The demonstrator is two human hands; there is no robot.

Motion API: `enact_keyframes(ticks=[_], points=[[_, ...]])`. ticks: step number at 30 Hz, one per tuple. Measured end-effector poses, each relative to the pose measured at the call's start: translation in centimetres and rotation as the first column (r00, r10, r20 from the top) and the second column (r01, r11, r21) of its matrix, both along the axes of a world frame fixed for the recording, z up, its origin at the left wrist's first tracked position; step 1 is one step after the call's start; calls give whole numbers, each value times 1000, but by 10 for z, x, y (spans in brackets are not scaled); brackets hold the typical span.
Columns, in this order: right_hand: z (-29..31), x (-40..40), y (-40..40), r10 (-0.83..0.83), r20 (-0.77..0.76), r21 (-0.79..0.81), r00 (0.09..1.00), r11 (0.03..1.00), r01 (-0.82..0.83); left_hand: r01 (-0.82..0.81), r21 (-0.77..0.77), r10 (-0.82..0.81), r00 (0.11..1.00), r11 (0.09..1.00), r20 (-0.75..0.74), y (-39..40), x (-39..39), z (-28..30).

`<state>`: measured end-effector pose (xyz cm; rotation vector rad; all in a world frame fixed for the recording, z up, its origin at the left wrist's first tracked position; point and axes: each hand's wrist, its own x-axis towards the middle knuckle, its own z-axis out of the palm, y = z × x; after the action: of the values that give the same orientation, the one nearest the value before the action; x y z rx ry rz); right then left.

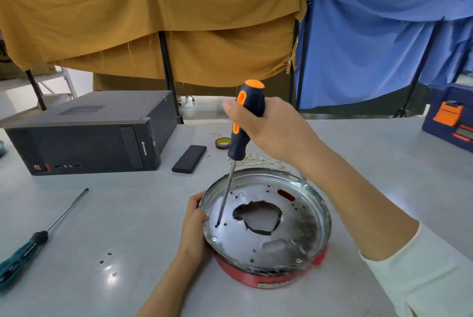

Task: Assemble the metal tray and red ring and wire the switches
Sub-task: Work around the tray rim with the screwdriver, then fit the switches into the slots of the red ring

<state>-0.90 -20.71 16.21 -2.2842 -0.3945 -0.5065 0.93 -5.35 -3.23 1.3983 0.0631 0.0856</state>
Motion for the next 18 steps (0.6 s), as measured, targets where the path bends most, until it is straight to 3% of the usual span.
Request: enact_keyframes(ticks=[5, 9, 11, 13, 15, 18], points=[[2, -16, -53, 26, -2, 298, 1000, 954, -24, -24, -68, 18, 996, 997, -87, 9, 1, 5], [-32, -19, -98, 85, 15, 263, 996, 961, -86, 8, 46, -4, 997, 999, -78, 19, 6, 7], [-65, -12, -117, 38, 0, 176, 999, 984, -37, 22, 143, -14, 998, 990, -57, 25, 9, 8], [-102, -3, -136, -61, -28, -32, 998, 998, 60, 25, 189, -15, 998, 982, -53, 30, 11, 7], [-137, 6, -154, -168, -97, -249, 981, 958, 140, 20, 208, -8, 998, 978, -57, 33, 13, 6], [-174, 12, -175, -270, -178, -431, 946, 886, 171, 23, 204, -9, 997, 979, -71, 35, 14, 4]])
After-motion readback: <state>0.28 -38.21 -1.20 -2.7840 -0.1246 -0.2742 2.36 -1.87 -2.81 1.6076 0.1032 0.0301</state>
